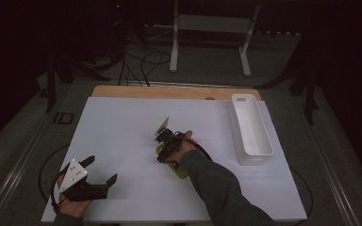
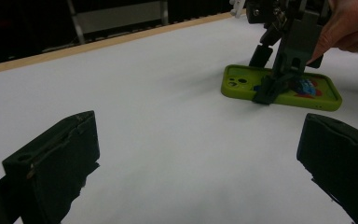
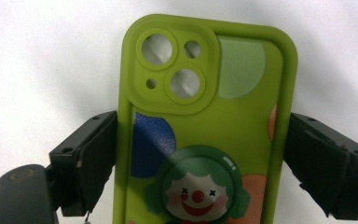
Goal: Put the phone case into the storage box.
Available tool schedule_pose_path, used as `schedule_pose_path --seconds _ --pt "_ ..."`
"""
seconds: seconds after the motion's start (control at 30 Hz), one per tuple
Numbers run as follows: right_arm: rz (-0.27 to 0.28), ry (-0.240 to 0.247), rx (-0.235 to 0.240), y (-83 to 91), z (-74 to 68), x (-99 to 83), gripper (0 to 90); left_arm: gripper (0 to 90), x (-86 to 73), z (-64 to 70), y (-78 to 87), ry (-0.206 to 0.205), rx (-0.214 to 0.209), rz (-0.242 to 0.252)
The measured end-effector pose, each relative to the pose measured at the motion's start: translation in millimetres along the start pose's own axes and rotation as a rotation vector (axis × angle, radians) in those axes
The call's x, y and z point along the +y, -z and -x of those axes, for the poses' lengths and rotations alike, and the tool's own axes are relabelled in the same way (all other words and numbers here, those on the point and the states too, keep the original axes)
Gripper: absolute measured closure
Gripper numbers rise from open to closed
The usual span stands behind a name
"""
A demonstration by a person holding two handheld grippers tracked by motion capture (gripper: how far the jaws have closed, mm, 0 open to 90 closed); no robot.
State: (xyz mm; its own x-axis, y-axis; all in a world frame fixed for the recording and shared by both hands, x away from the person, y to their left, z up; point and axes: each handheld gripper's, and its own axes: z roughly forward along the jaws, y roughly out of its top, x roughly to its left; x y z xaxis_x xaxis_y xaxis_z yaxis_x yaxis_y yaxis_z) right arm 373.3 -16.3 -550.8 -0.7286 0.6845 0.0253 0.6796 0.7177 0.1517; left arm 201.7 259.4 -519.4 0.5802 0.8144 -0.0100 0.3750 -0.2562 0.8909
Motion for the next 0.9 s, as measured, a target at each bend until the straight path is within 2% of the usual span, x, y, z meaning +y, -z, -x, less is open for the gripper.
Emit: schedule_pose_path --seconds 0.37,0.9 --pt "-0.008 -0.033 0.03 -1.4 3.5 -0.7 13.3 0.0 0.0 -0.1 0.1 0.0 0.001 0.0" --pt "-0.003 -0.031 0.035 -1.6 4.3 -1.0 14.5 0.0 -0.1 0.6 -0.5 -0.002 0.003 -0.004"
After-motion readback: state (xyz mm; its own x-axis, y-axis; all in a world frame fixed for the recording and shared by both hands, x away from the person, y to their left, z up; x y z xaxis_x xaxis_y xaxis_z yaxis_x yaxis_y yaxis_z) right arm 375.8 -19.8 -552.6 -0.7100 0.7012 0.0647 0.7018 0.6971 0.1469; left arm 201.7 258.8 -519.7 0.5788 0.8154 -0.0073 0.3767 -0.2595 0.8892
